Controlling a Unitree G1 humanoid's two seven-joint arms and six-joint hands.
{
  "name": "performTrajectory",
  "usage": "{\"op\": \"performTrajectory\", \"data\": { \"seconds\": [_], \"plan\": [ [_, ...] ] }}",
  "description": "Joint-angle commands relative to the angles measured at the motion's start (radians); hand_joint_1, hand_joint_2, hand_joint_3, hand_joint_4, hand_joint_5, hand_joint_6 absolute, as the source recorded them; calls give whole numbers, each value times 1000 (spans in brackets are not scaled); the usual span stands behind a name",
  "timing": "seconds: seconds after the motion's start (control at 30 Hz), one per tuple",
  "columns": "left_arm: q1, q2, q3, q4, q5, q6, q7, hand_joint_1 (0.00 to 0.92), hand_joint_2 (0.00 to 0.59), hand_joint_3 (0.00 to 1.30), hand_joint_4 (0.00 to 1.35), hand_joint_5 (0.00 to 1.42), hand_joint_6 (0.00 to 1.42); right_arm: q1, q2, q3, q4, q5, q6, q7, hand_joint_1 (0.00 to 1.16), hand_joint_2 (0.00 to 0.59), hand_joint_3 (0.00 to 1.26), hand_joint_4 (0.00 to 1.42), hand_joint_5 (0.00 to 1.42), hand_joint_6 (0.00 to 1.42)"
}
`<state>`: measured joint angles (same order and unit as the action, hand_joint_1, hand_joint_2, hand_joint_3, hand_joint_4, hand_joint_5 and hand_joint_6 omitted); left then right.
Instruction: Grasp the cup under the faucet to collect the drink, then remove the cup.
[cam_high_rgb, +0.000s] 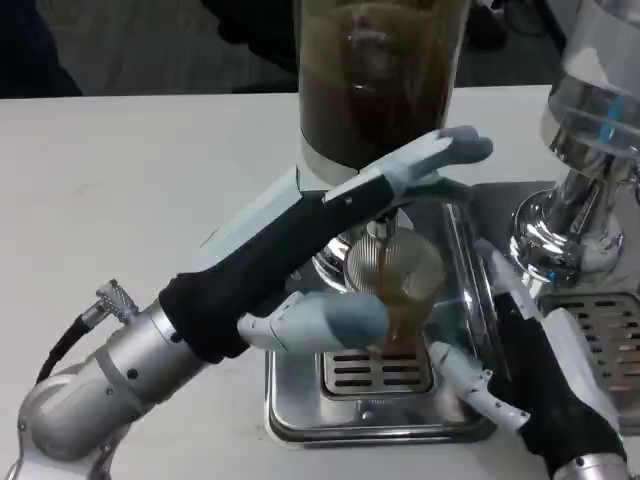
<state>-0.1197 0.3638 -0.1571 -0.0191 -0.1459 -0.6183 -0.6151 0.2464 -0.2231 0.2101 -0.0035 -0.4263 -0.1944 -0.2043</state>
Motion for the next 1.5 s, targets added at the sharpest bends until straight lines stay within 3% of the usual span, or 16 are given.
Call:
{"op": "performTrajectory", "data": {
  "seconds": [0.03,0.37,0.77,1.5],
  "plan": [
    [23,8,-7,10,19,8,-7,0,73,116,38,195,129,-29,-8,-17,31,70,-43,68,522,269,0,0,0,1],
    [28,11,-2,-2,15,14,1,0,73,121,38,194,124,-62,-7,-28,44,80,-17,122,669,212,0,0,0,0],
    [42,10,6,-15,11,31,1,0,73,124,38,194,122,-148,68,-39,167,154,-42,148,698,189,0,0,0,0],
    [77,10,17,-59,25,56,35,0,83,137,39,202,106,-254,86,-29,280,169,-94,201,701,188,0,0,0,0]
  ]
}}
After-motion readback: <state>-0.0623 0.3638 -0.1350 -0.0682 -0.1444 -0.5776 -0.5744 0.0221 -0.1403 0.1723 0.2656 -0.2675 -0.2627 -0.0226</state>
